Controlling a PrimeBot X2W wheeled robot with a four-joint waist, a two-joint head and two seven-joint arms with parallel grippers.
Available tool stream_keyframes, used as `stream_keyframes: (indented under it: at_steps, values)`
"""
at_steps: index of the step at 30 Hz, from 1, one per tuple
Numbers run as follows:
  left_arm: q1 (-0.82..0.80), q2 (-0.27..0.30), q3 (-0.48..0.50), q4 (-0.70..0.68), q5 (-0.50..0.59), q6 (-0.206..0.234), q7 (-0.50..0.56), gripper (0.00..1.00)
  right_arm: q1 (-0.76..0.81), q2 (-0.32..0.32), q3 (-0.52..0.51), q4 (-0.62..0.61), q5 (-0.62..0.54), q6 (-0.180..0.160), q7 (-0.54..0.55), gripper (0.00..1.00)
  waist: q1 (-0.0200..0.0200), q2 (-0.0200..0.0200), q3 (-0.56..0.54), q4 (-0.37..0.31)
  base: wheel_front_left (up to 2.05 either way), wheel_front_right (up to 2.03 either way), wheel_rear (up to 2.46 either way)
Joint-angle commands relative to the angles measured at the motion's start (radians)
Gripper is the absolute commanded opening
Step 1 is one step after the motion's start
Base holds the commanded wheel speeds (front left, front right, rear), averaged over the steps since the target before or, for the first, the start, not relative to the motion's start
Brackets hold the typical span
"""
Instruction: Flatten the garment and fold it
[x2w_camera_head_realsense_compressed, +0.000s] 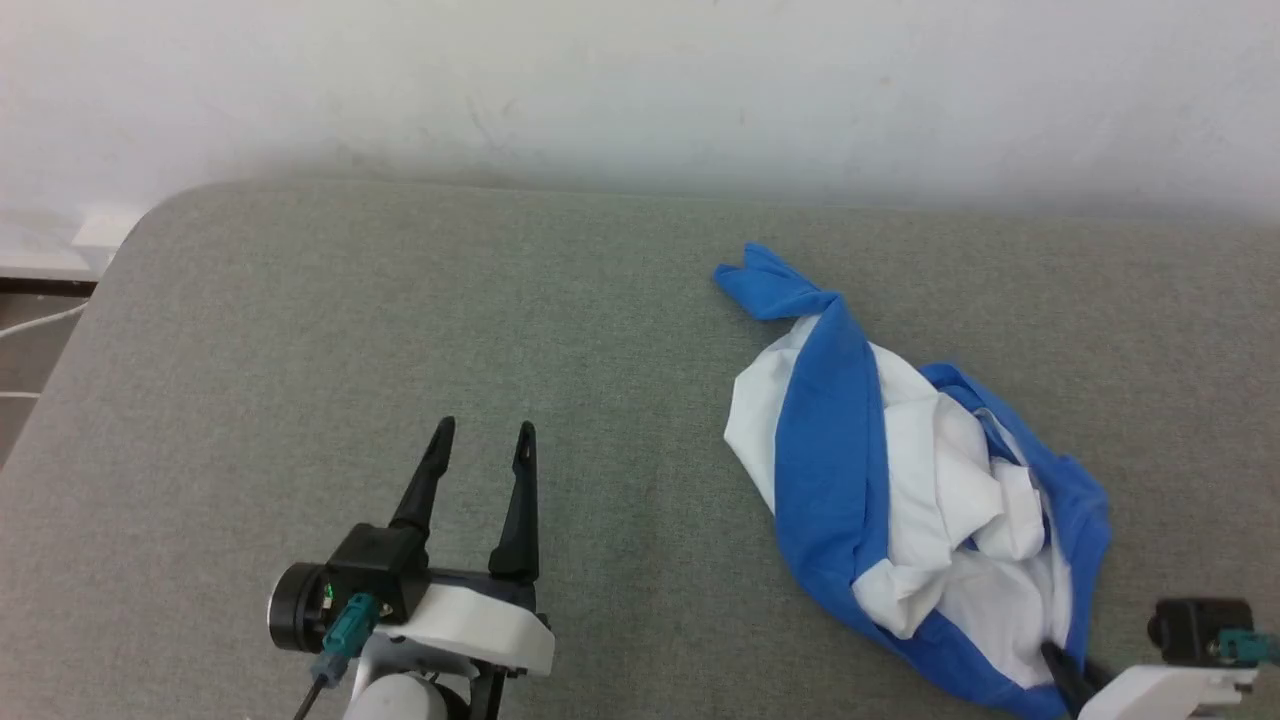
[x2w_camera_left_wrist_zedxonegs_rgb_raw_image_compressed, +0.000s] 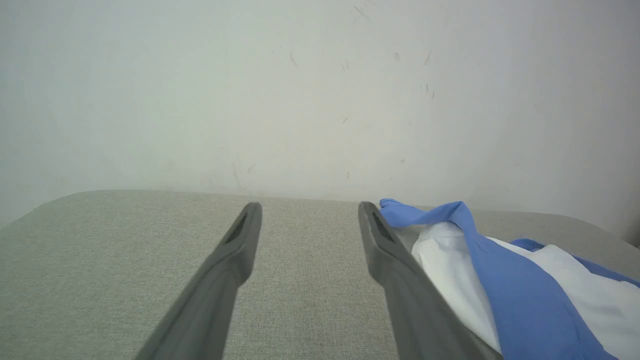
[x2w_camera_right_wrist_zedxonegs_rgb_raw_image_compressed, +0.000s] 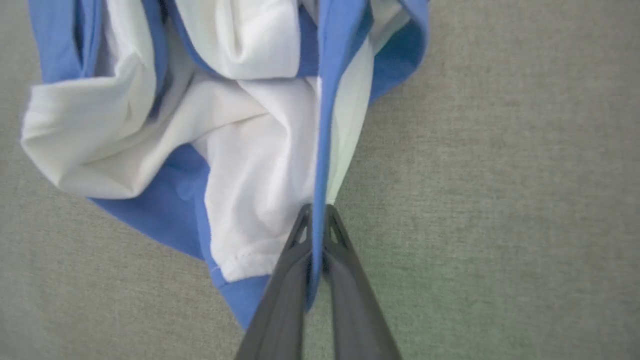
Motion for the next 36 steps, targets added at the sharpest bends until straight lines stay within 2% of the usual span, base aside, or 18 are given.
stream_keyframes:
  at_steps: [1,6,10,14,17,21,24,32,36]
  values:
    - [-0.003,-0.001,-0.004,0.005,0.002,-0.003,-0.005,1.0,-0.015,0.003,0.002,-0.025,-0.018,-0.002,-0.028,1.0,0.0001,0.0,-0.01,-0.01,0.0,0.0,0.0]
    - [-0.004,-0.001,-0.032,0.026,-0.018,-0.02,-0.005,1.0,-0.081,-0.014,-0.005,-0.107,-0.052,-0.002,-0.167,1.0,0.0001,0.0,-0.026,-0.032,0.0,0.0,0.0]
    - [-0.019,-0.001,-0.109,0.078,-0.071,-0.049,0.004,1.0,-0.117,-0.041,-0.014,-0.167,-0.083,-0.002,-0.29,1.0,0.0001,0.0,-0.029,-0.058,0.0,0.0,0.0]
    - [-0.074,-0.001,-0.229,0.126,-0.119,-0.077,0.156,1.0,-0.134,-0.023,-0.046,-0.202,-0.131,-0.002,-0.394,1.0,0.0001,0.0,-0.008,-0.085,0.0,0.0,0.0]
    - [-0.128,-0.001,-0.321,0.136,-0.156,-0.075,0.292,1.0,-0.14,0.003,-0.063,-0.198,-0.153,-0.002,-0.439,1.0,0.0001,0.0,0.018,-0.11,0.0,0.0,0.0]
    - [-0.197,-0.001,-0.415,0.156,-0.199,-0.036,0.431,1.0,-0.148,0.018,-0.051,-0.173,-0.172,-0.002,-0.463,1.0,0.0001,0.0,0.052,-0.152,0.0,0.0,0.0]
    - [-0.238,-0.001,-0.465,0.172,-0.225,0.004,0.489,1.0,-0.158,0.027,-0.053,-0.153,-0.174,-0.002,-0.476,1.0,0.0001,0.0,0.073,-0.183,0.0,0.0,0.0]
    - [-0.321,-0.001,-0.534,0.295,-0.193,0.104,0.537,1.0,-0.17,0.041,-0.054,-0.107,-0.18,-0.002,-0.502,1.0,0.0001,0.0,0.105,-0.222,0.0,0.0,0.0]
    - [-0.336,-0.001,-0.543,0.357,-0.181,0.116,0.541,1.0,-0.171,0.046,-0.043,-0.098,-0.178,-0.002,-0.51,1.0,0.0001,0.0,0.114,-0.218,0.0,0.0,0.0]
